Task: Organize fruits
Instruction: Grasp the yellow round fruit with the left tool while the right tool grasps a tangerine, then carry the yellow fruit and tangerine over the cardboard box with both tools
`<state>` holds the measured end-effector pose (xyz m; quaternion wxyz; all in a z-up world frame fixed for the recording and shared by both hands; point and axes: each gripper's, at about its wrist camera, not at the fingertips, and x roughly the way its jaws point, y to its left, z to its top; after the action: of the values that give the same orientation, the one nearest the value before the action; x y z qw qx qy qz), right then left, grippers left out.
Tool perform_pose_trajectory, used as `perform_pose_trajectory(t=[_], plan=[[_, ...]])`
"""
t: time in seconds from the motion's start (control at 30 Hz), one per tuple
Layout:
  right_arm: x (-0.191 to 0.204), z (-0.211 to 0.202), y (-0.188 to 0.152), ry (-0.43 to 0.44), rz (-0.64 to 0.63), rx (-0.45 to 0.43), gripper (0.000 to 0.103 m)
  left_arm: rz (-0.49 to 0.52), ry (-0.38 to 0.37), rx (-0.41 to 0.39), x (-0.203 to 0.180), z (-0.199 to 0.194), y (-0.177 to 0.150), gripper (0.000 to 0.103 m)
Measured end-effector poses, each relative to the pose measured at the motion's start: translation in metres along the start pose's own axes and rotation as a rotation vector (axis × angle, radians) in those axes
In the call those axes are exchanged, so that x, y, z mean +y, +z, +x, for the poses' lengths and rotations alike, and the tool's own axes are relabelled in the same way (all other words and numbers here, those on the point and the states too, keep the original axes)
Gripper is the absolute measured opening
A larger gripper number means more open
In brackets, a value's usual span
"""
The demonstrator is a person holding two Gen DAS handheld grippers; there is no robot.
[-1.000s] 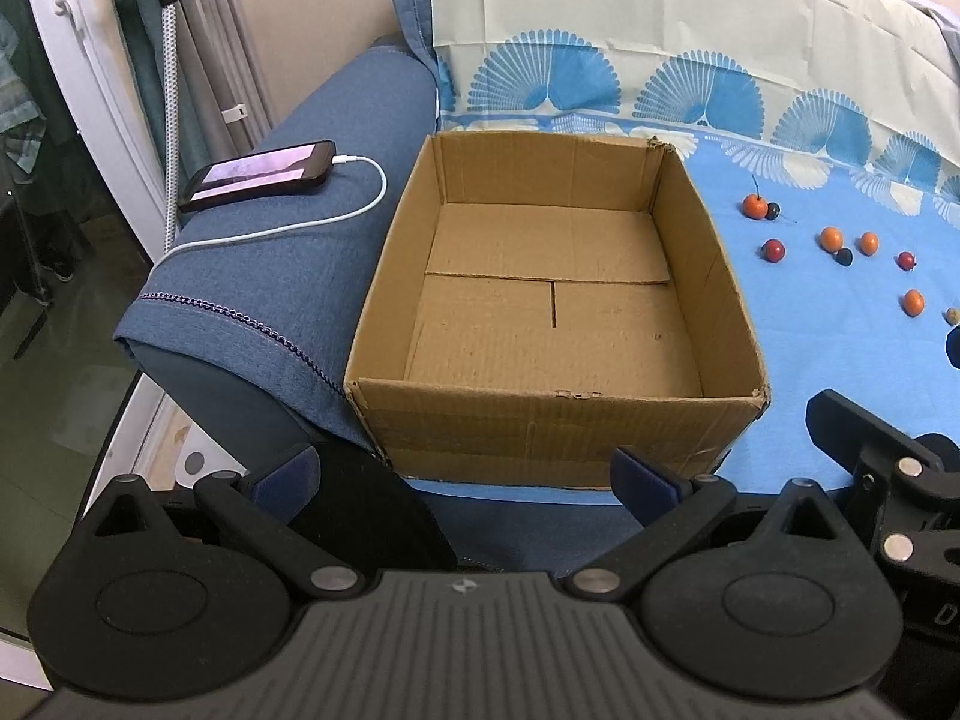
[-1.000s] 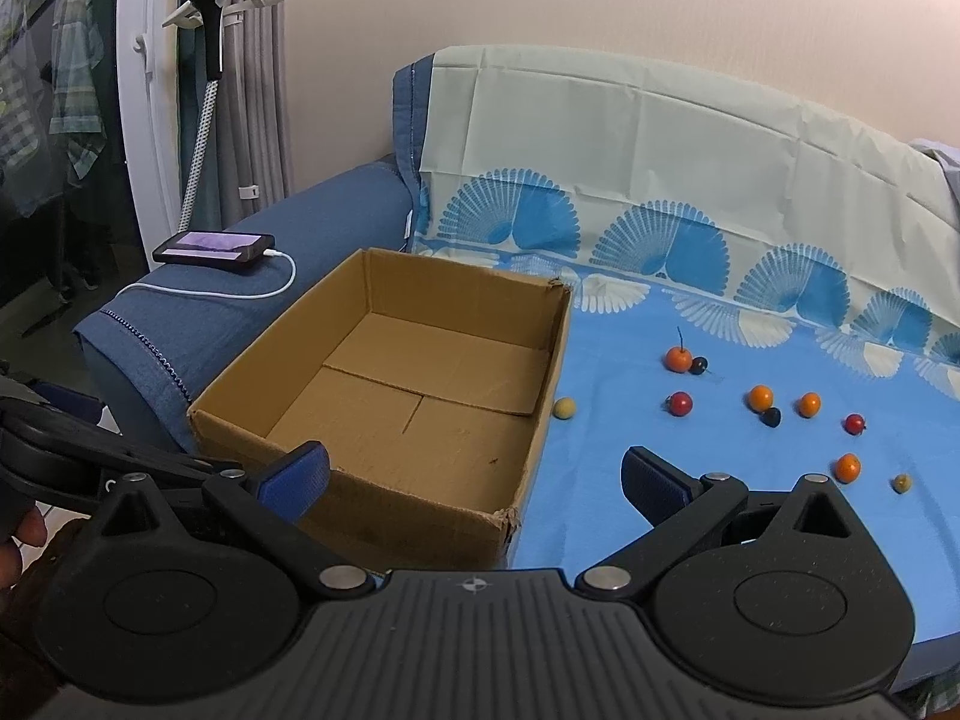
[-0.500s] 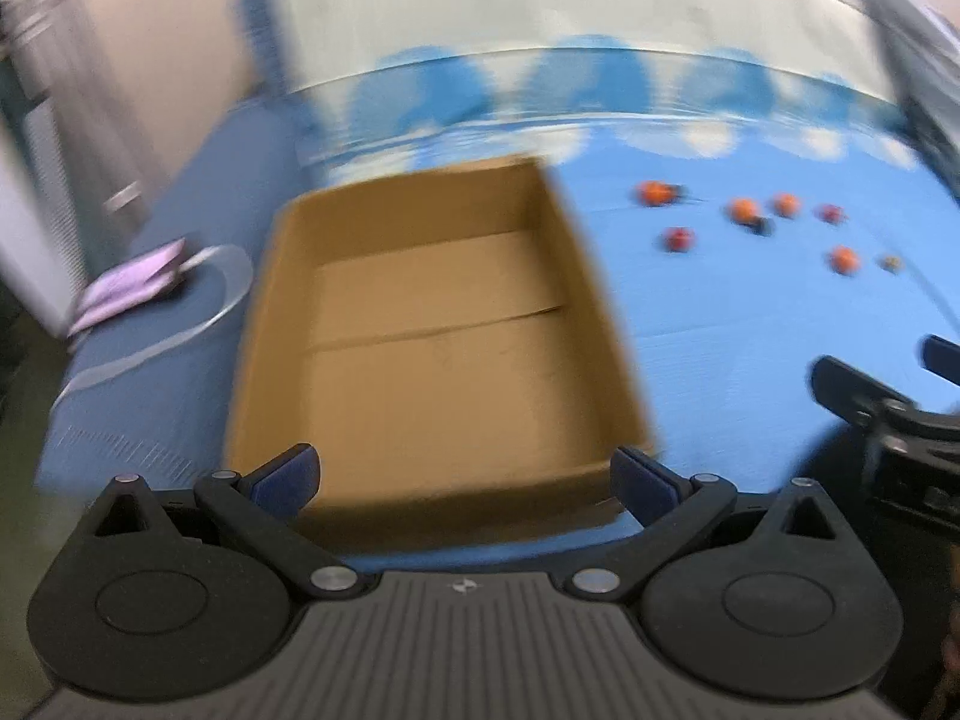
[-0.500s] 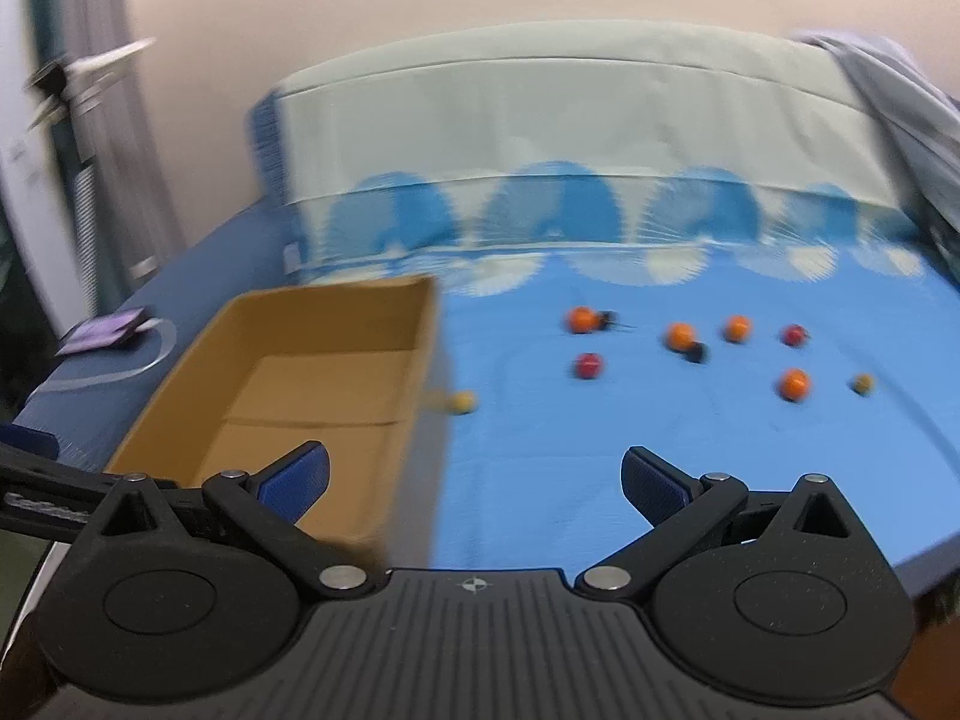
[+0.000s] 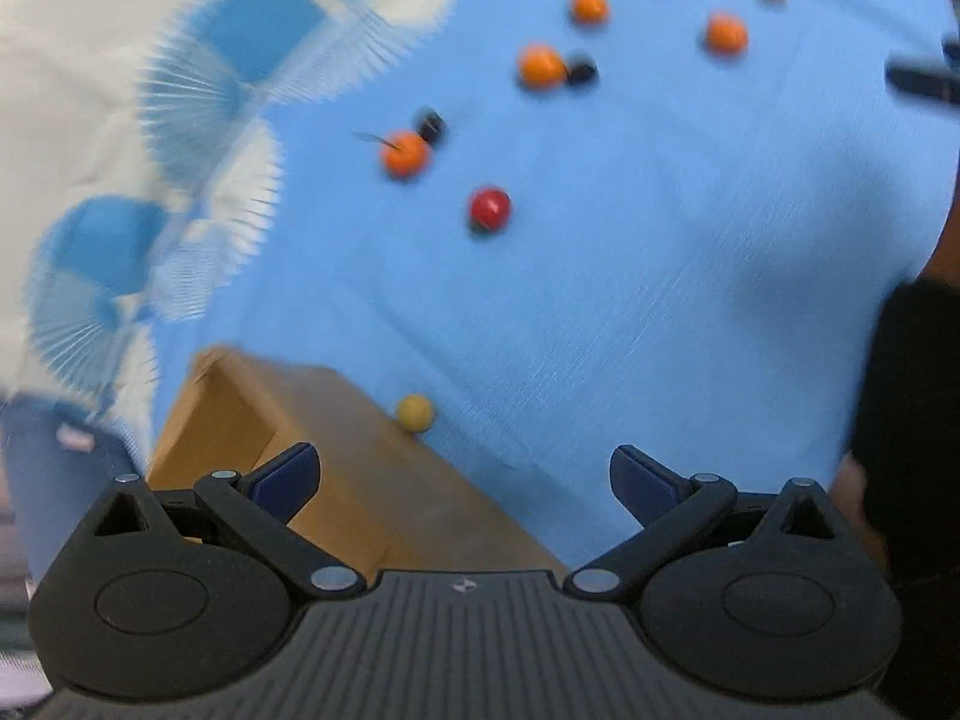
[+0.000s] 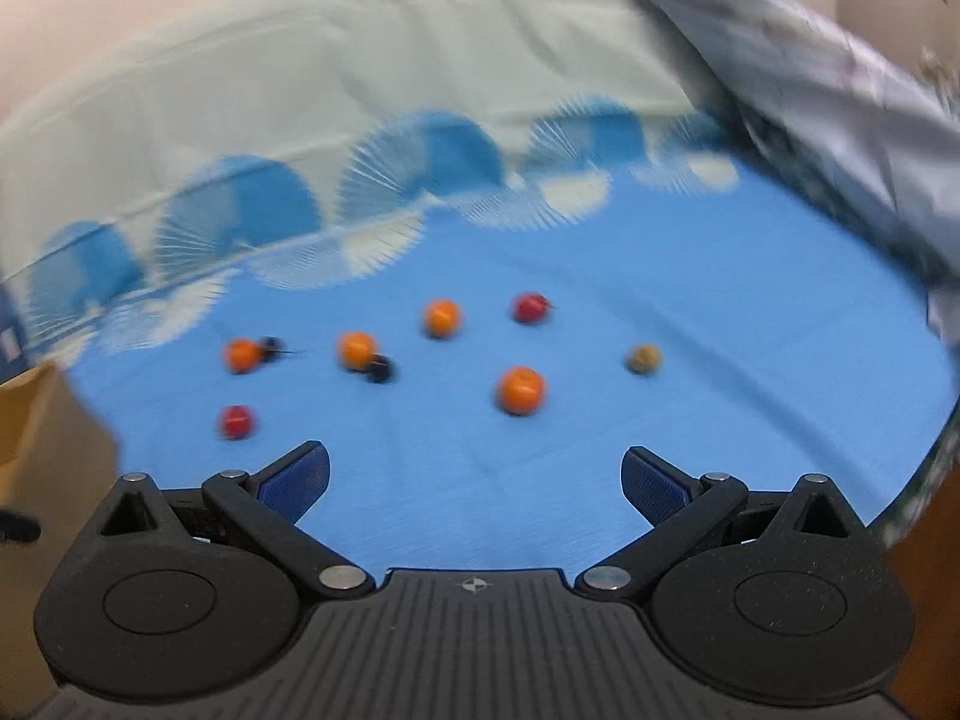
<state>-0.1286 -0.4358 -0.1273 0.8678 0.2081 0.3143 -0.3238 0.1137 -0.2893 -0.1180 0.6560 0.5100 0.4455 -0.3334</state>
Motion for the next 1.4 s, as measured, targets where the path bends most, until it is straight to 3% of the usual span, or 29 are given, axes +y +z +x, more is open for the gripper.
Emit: perform_pose_trajectory(t=[0.23,0.33,0.4,0.53,0.63,0.73,0.77,0.8,0.83,0.9,0.93,1.13,1.4], plan=[[-0.021,0.103,0.020,-0.025,0.091,0.125,0.102,0.145,0.053,0.210,0.023,0.103,0.052,0.103],[-0.016,0.136,0.024,-0.035,0.077,0.163,0.102,0.200,0.067,0.293,0.031,0.134,0.056,0.102],[-0.012,0.152,0.027,-0.031,0.081,0.186,0.102,0.240,0.074,0.339,0.033,0.151,0.057,0.095],[-0.003,0.177,0.031,-0.034,0.070,0.200,0.102,0.295,0.050,0.369,0.034,0.166,0.053,0.087],[0.006,0.190,0.036,-0.052,0.048,0.181,0.102,0.318,0.033,0.382,0.034,0.169,0.050,0.075],[0.010,0.203,0.035,-0.124,0.025,0.154,0.102,0.287,-0.015,0.409,0.037,0.171,0.049,0.043],[0.010,0.205,0.034,-0.147,0.015,0.145,0.101,0.271,-0.025,0.420,0.038,0.175,0.048,0.027],[0.010,0.202,0.032,-0.155,0.005,0.129,0.098,0.255,-0.017,0.419,0.041,0.175,0.047,0.027],[0.011,0.199,0.029,-0.157,-0.007,0.108,0.088,0.246,-0.008,0.405,0.042,0.174,0.046,0.027],[0.009,0.191,0.024,-0.151,-0.032,0.073,0.063,0.233,-0.007,0.384,0.048,0.171,0.043,0.027],[0.008,0.188,0.023,-0.144,-0.038,0.065,0.043,0.218,-0.010,0.376,0.051,0.168,0.042,0.027],[0.000,0.170,0.028,-0.107,0.015,0.034,0.039,0.122,-0.037,0.218,0.060,0.121,0.046,0.027],[0.013,0.099,0.030,-0.007,0.031,-0.054,0.039,-0.152,-0.087,-0.005,0.058,0.035,0.036,0.027]])
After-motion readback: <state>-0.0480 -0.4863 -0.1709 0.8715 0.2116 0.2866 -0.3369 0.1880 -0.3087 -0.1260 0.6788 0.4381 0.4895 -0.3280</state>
